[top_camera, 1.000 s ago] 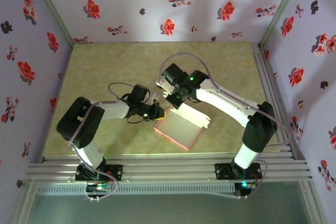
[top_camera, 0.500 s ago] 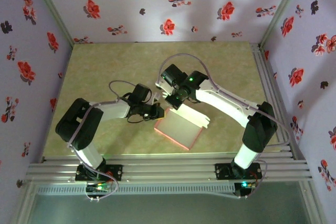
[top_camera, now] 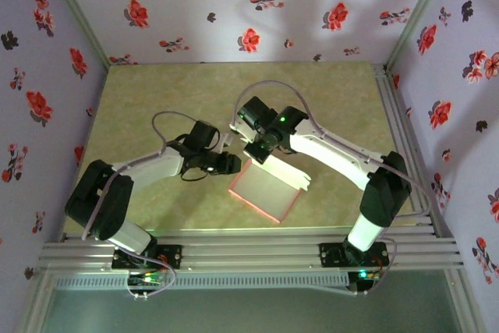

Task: Fold the paper box

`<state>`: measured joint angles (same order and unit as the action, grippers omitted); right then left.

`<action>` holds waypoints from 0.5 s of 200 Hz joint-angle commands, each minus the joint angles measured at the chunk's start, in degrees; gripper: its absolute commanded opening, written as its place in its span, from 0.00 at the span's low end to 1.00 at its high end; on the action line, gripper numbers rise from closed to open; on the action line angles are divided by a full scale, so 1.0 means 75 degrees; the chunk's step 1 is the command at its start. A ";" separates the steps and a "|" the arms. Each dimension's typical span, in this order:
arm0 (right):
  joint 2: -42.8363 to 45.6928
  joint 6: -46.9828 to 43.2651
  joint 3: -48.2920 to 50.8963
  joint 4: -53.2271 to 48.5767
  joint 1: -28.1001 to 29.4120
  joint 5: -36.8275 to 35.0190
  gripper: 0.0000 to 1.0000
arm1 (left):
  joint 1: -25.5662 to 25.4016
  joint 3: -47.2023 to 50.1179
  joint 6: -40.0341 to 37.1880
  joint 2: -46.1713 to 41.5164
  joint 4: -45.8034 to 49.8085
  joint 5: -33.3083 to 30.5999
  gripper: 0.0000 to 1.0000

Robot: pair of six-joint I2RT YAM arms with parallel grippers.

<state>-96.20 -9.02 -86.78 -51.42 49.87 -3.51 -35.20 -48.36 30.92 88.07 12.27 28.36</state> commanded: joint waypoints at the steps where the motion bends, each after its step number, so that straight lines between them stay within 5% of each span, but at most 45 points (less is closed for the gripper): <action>1: 0.0123 -0.0093 0.0077 0.0035 0.0064 -0.0165 0.00 | 0.0018 -0.0355 -0.1050 0.0155 0.0714 -0.0272 0.48; 22: 0.0124 -0.0087 0.0080 0.0021 0.0073 -0.0177 0.00 | 0.0018 -0.0658 -0.1715 0.0362 0.1283 -0.0479 0.54; 100: -0.0150 -0.0158 -0.0270 -0.0391 0.0070 -0.0118 0.00 | -0.0458 -0.1361 -0.2711 0.1029 0.2015 -0.1179 0.50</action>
<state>-96.31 -9.04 -86.96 -52.42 49.95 -4.14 -37.47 -57.49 14.35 94.87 25.06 22.44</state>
